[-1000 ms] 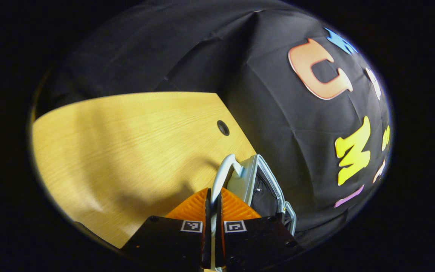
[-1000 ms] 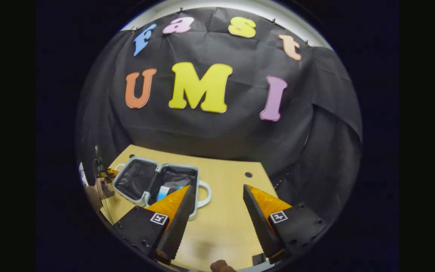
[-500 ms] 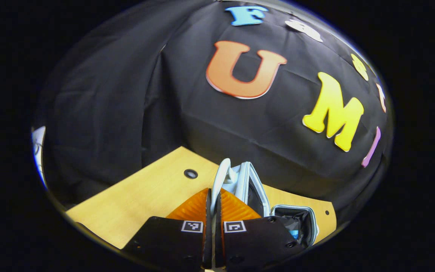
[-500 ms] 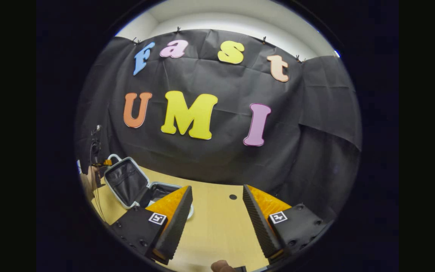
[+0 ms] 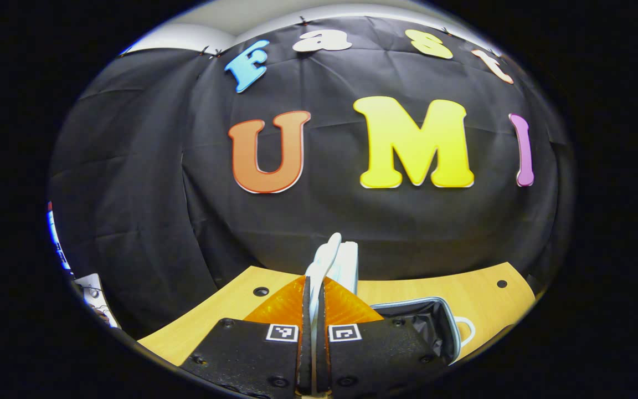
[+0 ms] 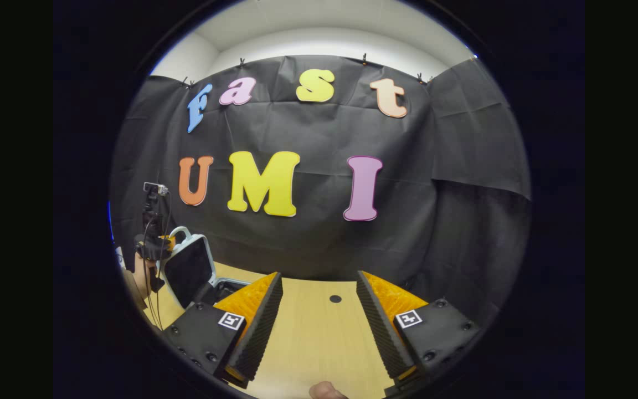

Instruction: First open the suitcase, pack the skin care products into it, and then close the suitcase.

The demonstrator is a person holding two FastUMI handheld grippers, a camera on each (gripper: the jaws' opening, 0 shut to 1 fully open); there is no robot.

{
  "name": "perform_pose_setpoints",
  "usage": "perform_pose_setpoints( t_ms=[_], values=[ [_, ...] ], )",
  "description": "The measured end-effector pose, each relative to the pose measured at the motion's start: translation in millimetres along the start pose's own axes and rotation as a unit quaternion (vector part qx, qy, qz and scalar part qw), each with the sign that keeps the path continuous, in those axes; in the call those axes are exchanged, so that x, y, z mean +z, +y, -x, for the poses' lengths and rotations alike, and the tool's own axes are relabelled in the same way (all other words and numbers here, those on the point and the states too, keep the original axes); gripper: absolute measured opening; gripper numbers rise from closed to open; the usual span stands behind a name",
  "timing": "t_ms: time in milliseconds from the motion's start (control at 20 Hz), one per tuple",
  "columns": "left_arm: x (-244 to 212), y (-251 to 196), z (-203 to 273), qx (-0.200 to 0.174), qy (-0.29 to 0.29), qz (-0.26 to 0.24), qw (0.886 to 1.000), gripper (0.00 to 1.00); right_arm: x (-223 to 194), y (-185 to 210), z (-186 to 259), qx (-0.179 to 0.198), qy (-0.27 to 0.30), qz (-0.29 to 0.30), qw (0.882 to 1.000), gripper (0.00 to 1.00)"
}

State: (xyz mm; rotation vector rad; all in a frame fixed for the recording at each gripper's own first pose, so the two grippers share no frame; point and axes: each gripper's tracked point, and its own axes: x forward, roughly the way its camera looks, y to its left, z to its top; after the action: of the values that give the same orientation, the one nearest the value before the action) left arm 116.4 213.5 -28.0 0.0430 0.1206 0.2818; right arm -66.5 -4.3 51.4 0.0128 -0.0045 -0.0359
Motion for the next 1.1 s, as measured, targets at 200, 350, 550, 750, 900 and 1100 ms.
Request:
perform_pose_setpoints(
  t_ms=[200,350,550,750,900,1100],
  values=[
    [-13.3,-86.5,18.4,-0.029,0.002,-0.012,0.999,0.00,-8.1,-27.5,-9.5,-0.002,-0.006,-0.012,1.000,0.81],
    [-41.1,-154.9,25.3,-0.069,0.022,-0.045,0.996,0.10,-19.3,-46.3,-17.6,-0.003,0.002,-0.010,1.000,0.80],
    [-108.6,-219.4,29.9,-0.111,0.081,-0.076,0.988,0.10,-42.1,-65.9,-29.7,-0.003,0.017,-0.009,1.000,0.80],
    [-150.6,-244.6,21.2,-0.104,0.112,-0.097,0.983,0.11,-60.2,-83.9,-37.5,-0.009,0.034,-0.006,0.999,0.80],
    [-168.3,-254.9,17.1,-0.097,0.124,-0.119,0.980,0.10,-77.9,-95.0,-38.3,-0.018,0.049,-0.012,0.999,0.80],
    [-182.1,-262.3,8.1,-0.092,0.132,-0.155,0.975,0.11,-95.6,-107.2,-39.4,-0.032,0.073,-0.029,0.996,0.80]
  ],
)
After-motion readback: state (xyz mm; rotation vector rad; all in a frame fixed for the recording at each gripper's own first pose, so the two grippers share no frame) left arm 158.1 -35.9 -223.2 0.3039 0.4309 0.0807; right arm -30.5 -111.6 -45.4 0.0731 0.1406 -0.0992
